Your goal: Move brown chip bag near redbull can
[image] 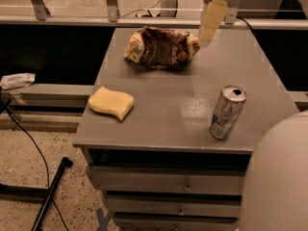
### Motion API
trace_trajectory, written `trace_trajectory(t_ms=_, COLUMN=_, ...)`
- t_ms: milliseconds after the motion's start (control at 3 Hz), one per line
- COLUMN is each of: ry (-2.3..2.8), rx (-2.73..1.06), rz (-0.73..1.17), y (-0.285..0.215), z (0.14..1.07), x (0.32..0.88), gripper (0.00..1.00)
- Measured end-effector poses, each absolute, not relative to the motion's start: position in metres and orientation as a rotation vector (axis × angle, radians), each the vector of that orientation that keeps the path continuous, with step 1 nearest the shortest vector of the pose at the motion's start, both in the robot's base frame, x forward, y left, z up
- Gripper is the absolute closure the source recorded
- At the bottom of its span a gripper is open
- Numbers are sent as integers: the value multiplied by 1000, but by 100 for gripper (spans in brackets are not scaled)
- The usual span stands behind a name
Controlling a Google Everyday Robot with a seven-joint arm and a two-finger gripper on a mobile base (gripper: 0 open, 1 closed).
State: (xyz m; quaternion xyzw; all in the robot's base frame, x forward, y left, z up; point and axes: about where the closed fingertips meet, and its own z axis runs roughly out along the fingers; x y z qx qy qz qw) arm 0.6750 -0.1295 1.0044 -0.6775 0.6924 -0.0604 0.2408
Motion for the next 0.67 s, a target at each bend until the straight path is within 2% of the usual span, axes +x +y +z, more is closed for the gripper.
trace_trajectory(t_ms=667, ry=1782, rx=-1751, rz=-248, y=-63, z=1032, x=742, gripper=0)
